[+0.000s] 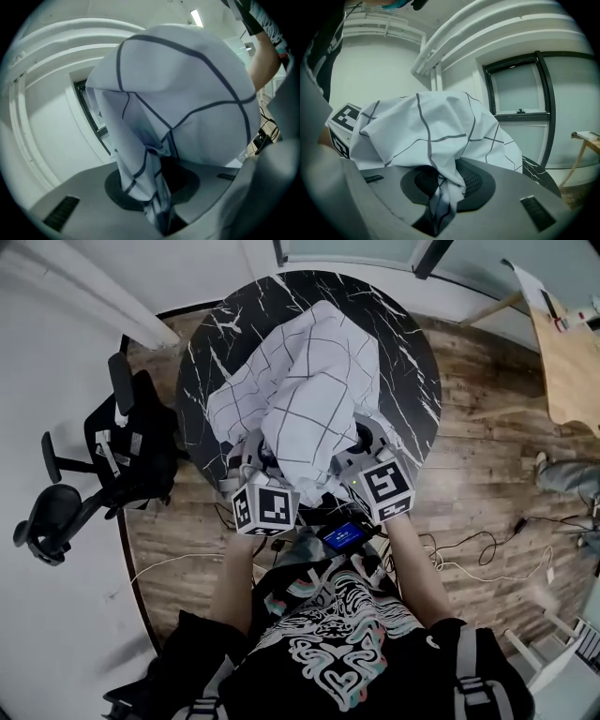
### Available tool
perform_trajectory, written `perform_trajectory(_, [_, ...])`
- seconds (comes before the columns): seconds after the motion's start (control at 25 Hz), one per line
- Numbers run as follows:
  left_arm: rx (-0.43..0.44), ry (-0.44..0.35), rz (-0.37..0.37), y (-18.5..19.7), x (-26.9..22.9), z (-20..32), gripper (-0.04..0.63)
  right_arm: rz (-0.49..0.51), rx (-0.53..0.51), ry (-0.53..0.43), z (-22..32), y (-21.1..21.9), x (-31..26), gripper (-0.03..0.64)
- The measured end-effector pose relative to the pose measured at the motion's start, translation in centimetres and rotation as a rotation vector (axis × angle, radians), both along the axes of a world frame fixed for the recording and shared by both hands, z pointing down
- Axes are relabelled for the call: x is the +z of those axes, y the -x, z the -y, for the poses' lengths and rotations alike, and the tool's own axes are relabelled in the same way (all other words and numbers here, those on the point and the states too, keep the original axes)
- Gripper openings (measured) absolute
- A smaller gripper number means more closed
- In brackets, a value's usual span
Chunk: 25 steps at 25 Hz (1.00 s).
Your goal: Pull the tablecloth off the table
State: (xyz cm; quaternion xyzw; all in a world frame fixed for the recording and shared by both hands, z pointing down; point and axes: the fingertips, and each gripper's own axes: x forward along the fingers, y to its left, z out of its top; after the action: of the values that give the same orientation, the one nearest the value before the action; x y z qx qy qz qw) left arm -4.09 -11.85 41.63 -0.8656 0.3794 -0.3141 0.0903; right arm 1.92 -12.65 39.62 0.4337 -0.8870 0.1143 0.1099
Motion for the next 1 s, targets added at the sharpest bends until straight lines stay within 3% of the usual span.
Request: perform_trajectory(1.0, [0.044,-0.126,-0.019,-0.2,-6.7,-2.0,0.097,0.022,0.053,-0.122,-2.6,0.0,-6.9,0.083])
